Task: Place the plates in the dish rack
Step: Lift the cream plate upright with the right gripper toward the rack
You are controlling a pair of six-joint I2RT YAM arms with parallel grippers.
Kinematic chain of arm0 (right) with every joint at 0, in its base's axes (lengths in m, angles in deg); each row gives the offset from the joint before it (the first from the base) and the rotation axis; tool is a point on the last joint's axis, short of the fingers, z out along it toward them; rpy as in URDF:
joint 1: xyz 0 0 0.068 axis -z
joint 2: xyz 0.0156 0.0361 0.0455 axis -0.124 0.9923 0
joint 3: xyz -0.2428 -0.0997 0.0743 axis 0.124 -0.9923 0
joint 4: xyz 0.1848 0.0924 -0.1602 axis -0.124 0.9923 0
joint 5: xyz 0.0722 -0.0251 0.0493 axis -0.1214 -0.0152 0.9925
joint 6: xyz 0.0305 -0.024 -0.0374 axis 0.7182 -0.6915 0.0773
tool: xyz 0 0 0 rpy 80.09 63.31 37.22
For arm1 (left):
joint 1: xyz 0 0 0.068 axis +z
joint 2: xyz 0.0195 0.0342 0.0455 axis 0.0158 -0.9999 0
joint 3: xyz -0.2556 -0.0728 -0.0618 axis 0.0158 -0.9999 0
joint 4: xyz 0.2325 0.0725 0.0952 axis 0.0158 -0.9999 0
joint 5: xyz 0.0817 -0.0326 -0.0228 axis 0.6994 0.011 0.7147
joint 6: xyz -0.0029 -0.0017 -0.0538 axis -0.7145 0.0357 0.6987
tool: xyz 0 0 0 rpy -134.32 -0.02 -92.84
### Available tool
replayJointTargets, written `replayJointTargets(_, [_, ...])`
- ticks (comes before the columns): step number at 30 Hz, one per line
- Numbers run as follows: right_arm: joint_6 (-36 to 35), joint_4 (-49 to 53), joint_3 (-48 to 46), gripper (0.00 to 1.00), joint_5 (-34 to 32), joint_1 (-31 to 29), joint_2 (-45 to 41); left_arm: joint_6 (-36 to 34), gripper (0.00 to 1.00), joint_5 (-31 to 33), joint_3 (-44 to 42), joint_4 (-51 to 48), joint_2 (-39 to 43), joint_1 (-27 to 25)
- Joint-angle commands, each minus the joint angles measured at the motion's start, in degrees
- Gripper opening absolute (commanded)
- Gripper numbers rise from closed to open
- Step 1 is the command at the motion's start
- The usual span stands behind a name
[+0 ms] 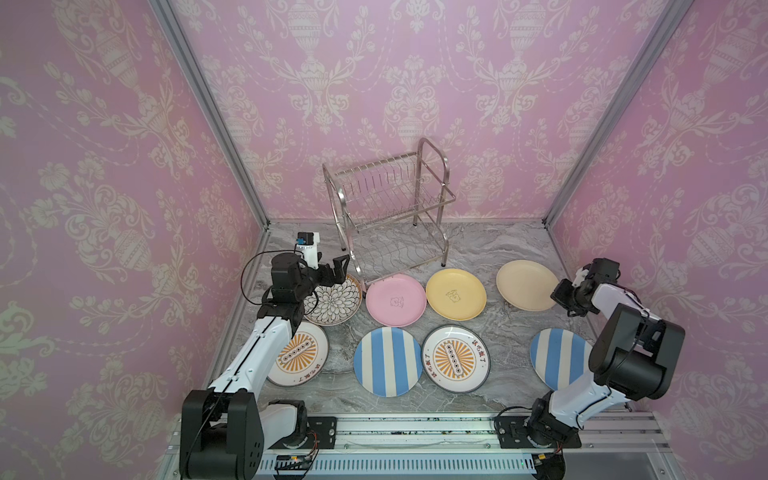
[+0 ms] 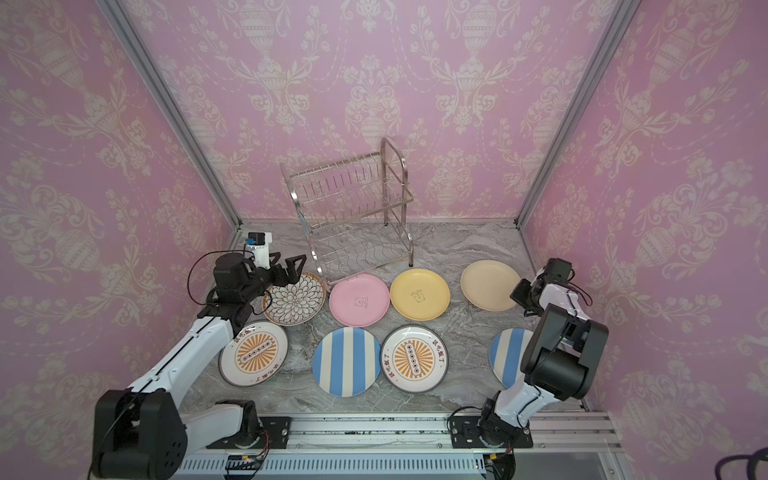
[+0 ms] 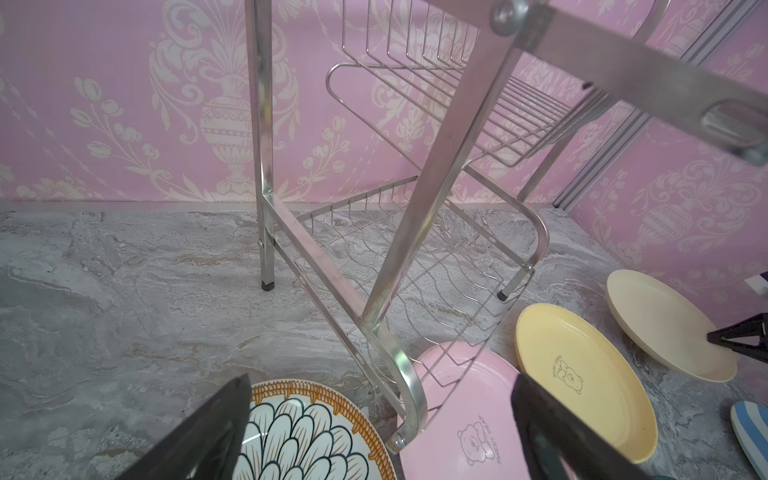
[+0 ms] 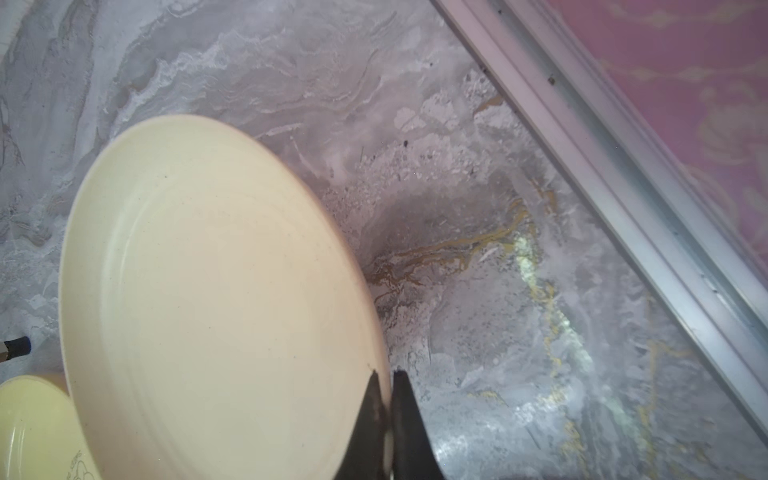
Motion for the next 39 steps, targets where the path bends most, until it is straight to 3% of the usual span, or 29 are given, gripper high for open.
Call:
replayJointTargets(1, [-0.20, 3.62, 2.91, 0.00, -6.22, -1.46, -4.89, 0.96, 0.99, -2.02, 2.27, -1.56, -0.22, -0.49])
replayJointTargets(8, [-1.92, 9.92, 9.39, 0.00, -18.67, -12.39, -17.37, 1.13, 0.99, -2.57, 1.97, -1.03, 0.66, -1.03])
replayJointTargets(13, [-2.98, 12.49, 13.52, 0.00, -28.03, -24.72, -24.28, 0.54, 0.99, -3.68, 1.63, -0.27, 1.26, -1.97])
replayJointTargets(17, [-5.97, 10.09, 16.96, 0.00, -40.10, -36.06, -26.54, 0.84, 0.99, -3.99, 1.74, 0.10, 1.36, -2.34])
replayJointTargets(22, [-11.57, 5.04, 25.76, 0.00, -52.24, -47.80, -23.69, 1.14, 0.99, -4.21, 1.54, 0.19, 1.40, -2.79])
replayJointTargets(26, [-20.17, -5.17, 30.28, 0.00, -59.83, -55.38, -19.56, 0.94, 0.99, -3.26, 1.05, 0.41, 2.35, -3.10])
replayJointTargets(34, [-39.26, -25.75, 39.21, 0.00, -65.86, -64.20, -8.68, 3.37, 0.99, -3.30, 1.05, 0.93, 3.03, -3.40])
replayJointTargets(39, [-44.93, -35.05, 43.21, 0.00, -66.17, -66.51, -2.41, 5.07, 0.99, -6.10, -0.15, 4.11, 2.86, -3.84])
